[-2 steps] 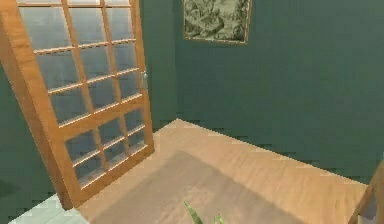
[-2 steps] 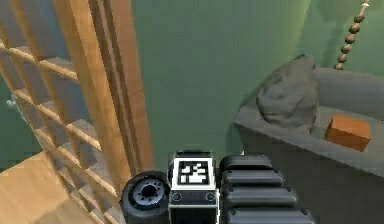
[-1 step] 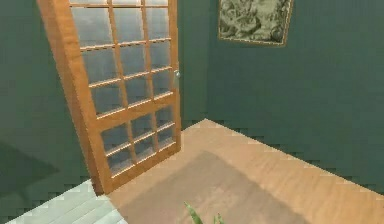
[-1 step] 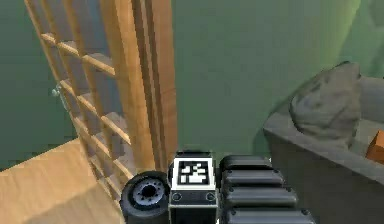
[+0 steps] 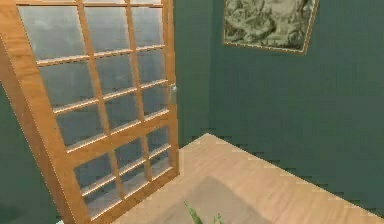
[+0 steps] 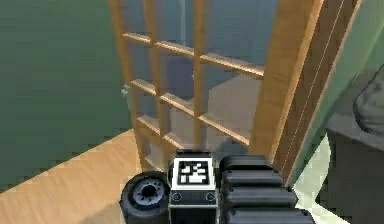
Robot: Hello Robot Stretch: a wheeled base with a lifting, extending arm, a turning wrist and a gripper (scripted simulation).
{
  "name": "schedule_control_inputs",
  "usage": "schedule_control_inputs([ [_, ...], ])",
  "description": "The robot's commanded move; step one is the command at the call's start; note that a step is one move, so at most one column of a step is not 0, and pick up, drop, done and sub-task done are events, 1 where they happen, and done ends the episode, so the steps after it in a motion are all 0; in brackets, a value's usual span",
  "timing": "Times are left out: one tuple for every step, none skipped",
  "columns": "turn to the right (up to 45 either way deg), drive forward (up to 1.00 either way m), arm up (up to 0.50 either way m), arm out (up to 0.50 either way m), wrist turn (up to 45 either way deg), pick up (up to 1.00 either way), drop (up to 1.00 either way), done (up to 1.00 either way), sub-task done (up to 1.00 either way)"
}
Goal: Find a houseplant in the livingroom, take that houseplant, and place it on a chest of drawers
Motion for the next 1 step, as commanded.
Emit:
schedule_control_inputs([
  [45.0,0.0,0.0,0.0,0.0,0.0,0.0,0.0,0.0],
])
